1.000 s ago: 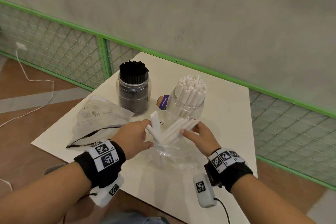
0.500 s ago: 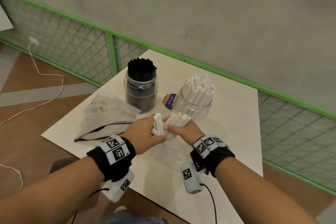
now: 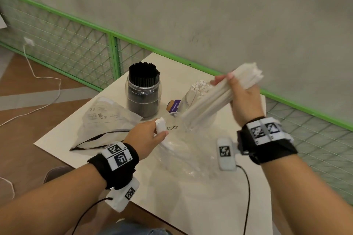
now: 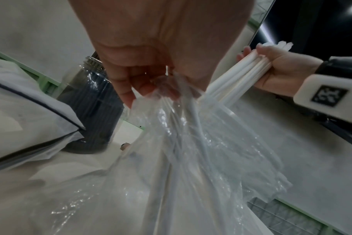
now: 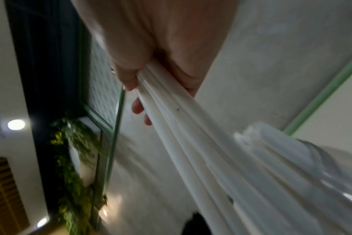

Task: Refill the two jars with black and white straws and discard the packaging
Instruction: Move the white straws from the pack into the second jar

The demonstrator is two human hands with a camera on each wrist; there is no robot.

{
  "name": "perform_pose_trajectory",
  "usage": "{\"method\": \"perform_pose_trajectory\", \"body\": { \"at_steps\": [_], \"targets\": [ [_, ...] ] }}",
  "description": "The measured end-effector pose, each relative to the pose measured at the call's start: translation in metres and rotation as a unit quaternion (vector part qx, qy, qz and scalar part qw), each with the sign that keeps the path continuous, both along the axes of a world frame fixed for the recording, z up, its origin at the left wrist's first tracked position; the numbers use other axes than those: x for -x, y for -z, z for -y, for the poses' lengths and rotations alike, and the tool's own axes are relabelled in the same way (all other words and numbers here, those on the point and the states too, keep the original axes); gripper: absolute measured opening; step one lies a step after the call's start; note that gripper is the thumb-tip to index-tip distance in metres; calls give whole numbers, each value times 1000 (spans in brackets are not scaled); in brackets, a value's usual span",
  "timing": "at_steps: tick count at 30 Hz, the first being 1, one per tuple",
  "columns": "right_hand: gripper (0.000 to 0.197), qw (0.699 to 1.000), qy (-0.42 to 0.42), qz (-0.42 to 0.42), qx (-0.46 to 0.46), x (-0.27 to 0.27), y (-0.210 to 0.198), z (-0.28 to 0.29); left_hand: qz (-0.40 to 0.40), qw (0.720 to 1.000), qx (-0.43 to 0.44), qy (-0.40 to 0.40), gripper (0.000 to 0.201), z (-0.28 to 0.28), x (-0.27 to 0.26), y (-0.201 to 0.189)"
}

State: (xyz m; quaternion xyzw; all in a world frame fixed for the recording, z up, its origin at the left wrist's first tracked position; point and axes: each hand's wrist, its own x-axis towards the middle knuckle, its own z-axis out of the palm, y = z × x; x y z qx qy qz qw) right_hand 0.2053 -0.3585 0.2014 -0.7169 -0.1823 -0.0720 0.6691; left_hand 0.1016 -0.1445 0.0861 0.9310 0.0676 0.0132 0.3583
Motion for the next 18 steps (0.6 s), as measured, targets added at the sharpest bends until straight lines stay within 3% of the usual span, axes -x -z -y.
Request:
{"method": "perform_pose_trajectory", "body": {
  "at_steps": [5,8,18],
  "targets": [
    [27,996,53,24,-64,-28,-33,11,-1,1000,-3,1,34,1,0,-3],
    [13,995,68,18,-64,-40,-23,3,-7,1000,-5,-1,36,0,0,-4],
    [13,992,111,-49,-24,-70,25,-15,-4,1000,-10,0,31,1,2,-9]
  ]
}}
